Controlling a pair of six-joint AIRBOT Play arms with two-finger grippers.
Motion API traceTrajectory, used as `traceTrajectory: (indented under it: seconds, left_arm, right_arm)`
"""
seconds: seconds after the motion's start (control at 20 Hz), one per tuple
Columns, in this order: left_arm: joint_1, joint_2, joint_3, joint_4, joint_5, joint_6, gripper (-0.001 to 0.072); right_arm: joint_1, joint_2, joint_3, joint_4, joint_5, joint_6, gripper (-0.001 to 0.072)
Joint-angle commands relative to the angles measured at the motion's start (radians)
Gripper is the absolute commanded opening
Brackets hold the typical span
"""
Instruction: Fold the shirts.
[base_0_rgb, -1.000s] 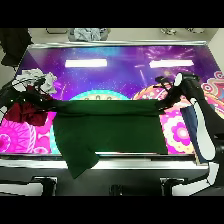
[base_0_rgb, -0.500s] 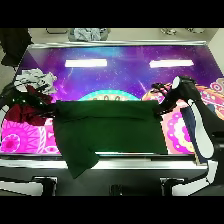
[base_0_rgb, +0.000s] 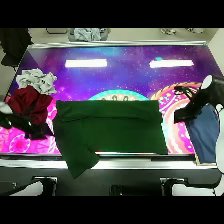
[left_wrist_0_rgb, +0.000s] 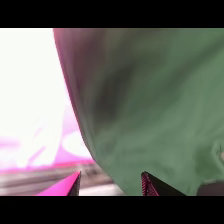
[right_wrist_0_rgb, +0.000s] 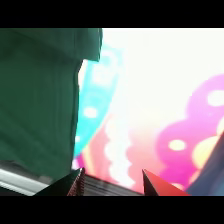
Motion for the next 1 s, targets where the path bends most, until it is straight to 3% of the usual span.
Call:
traceTrajectory:
  seconds: [0.0, 0.4, 0.5, 0.55, 0.6, 0.7, 0.95]
  left_arm:
    - [0.013, 0.130, -0.297, -0.061, 0.088, 0.019, 0.0483]
    - [-0.077, 0.141, -0.446, -0.114, 0.219, 0.043, 0.0481]
    - [-0.106, 0.141, -0.448, -0.117, 0.257, 0.008, 0.0458]
    - [-0.118, 0.141, -0.448, -0.117, 0.281, -0.002, 0.0347]
    - [-0.126, 0.141, -0.447, -0.117, 0.298, -0.010, 0.0217]
    - [-0.132, 0.142, -0.447, -0.117, 0.315, -0.016, 0.0049]
    - [-0.132, 0.143, -0.444, -0.117, 0.304, 0.003, 0.0034]
  right_arm:
    - [-0.032, 0.060, -0.133, 0.052, -0.032, 0.001, 0.0482]
    - [-0.032, 0.085, -0.285, 0.052, -0.035, -0.043, 0.0486]
    - [-0.032, 0.114, -0.354, 0.052, -0.067, -0.050, 0.0528]
    - [-0.033, 0.133, -0.394, 0.051, -0.086, -0.052, 0.0581]
    - [-0.033, 0.150, -0.431, 0.051, -0.103, -0.054, 0.0581]
    - [-0.033, 0.177, -0.496, 0.053, -0.148, -0.053, 0.0581]
    - [-0.033, 0.185, -0.576, 0.094, -0.213, -0.054, 0.0585]
